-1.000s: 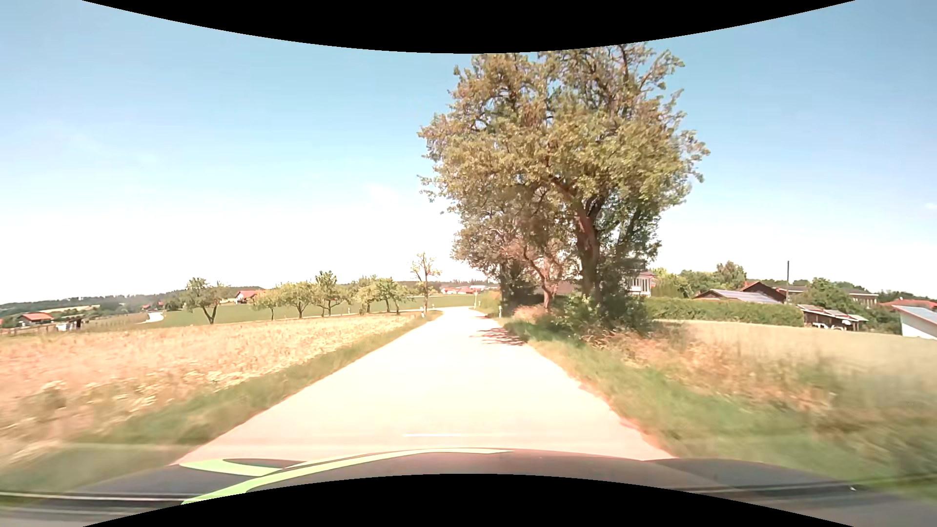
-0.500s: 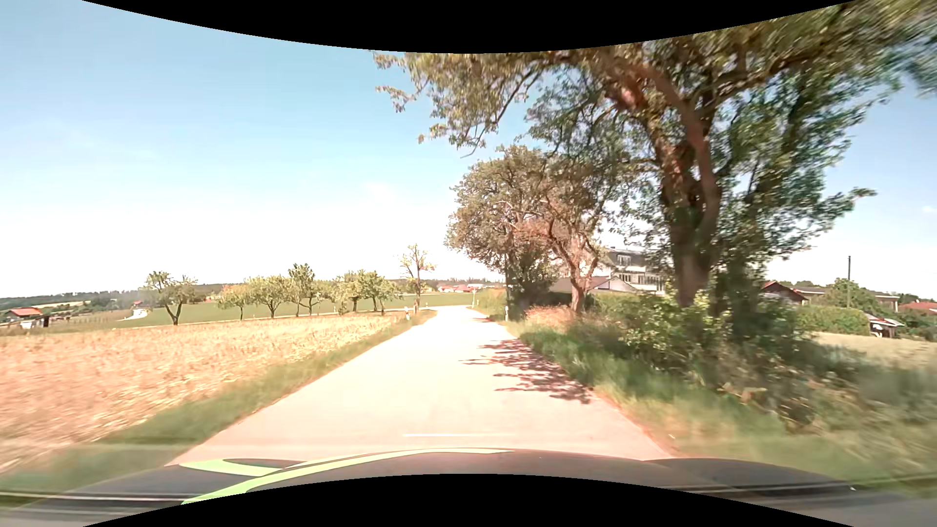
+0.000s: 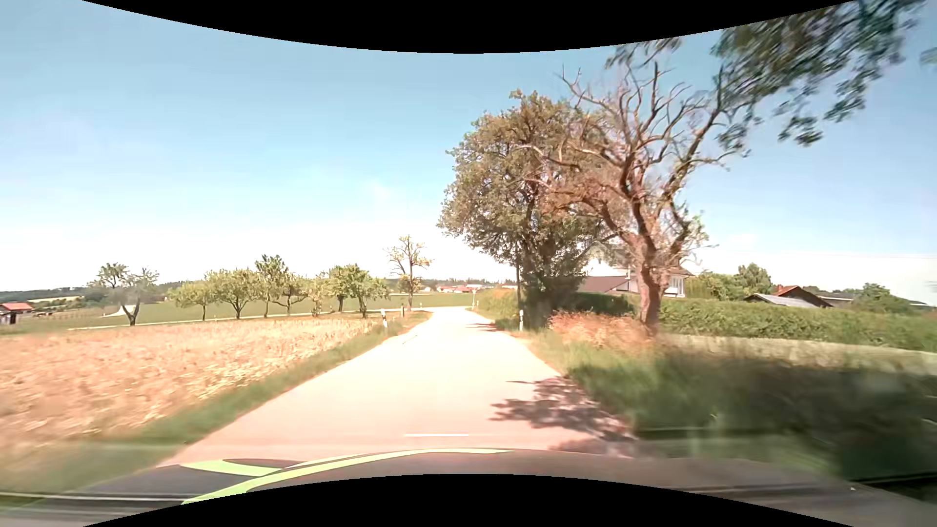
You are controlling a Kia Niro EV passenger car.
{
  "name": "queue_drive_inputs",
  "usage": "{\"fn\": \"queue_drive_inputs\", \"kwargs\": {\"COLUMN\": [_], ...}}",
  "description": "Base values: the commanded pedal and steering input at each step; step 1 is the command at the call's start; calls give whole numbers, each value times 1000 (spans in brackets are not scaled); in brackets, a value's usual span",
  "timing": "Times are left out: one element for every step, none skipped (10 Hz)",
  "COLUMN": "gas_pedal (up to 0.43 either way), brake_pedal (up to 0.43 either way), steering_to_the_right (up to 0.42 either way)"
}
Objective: Follow the waypoints while adhering to traffic rules and regulations
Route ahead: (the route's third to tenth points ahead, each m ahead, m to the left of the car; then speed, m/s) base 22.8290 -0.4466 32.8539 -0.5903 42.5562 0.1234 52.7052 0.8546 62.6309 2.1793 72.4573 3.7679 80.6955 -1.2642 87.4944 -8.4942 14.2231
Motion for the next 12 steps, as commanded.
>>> {"fn": "queue_drive_inputs", "kwargs": {"gas_pedal": [0,0,0,0,0,0,0,0,0,0,0,0], "brake_pedal": [0,0,0,0,0,0,0,0,0,0,6,18], "steering_to_the_right": [3,2,0,0,0,0,0,0,0,0,0,-1]}}
